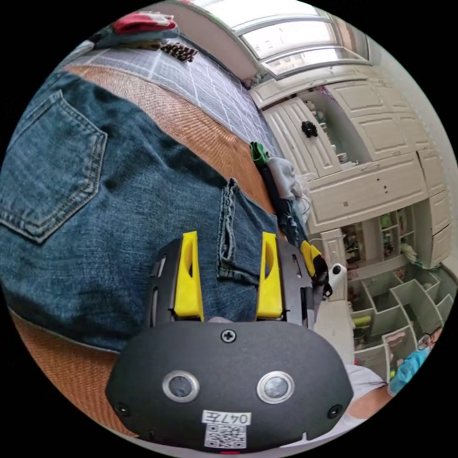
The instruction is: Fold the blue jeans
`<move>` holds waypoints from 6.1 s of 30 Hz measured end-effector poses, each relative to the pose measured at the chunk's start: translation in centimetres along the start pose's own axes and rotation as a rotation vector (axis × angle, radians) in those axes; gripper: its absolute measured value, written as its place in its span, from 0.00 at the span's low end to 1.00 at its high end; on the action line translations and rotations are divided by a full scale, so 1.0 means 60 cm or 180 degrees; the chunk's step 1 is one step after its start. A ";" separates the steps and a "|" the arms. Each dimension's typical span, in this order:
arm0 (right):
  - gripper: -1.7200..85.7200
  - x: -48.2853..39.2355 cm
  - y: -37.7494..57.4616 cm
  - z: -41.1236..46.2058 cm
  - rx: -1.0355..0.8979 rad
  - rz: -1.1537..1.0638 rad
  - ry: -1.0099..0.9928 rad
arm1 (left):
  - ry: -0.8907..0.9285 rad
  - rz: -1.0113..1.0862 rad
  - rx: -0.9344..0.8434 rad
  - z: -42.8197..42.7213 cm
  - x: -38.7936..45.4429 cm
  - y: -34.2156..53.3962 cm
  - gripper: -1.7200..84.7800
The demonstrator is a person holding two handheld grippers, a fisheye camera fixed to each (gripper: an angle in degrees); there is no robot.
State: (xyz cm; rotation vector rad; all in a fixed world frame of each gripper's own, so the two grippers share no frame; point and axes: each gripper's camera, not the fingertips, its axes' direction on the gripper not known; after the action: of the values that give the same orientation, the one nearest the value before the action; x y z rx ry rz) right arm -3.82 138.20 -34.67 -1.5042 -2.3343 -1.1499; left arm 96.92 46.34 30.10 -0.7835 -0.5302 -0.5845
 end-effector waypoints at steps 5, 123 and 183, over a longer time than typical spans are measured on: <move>0.03 0.120 -0.001 -0.073 0.0319 0.0614 -0.0554 | -0.0112 0.0007 -0.0179 0.086 0.048 0.027 0.21; 0.01 -0.100 -0.803 -0.695 -0.2418 -0.1345 0.1596 | 0.0492 -0.1335 0.2139 0.320 -0.428 0.970 0.08; 0.05 0.158 -0.335 -0.368 -0.1355 -0.0114 0.0460 | -0.0386 0.0213 0.0902 0.176 0.170 0.593 0.15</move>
State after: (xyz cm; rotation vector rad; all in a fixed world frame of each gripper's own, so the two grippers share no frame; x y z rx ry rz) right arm -31.18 126.23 -25.14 -1.4361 -2.1192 -1.7879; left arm 125.35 71.83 25.36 -0.5669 -0.6793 -0.3905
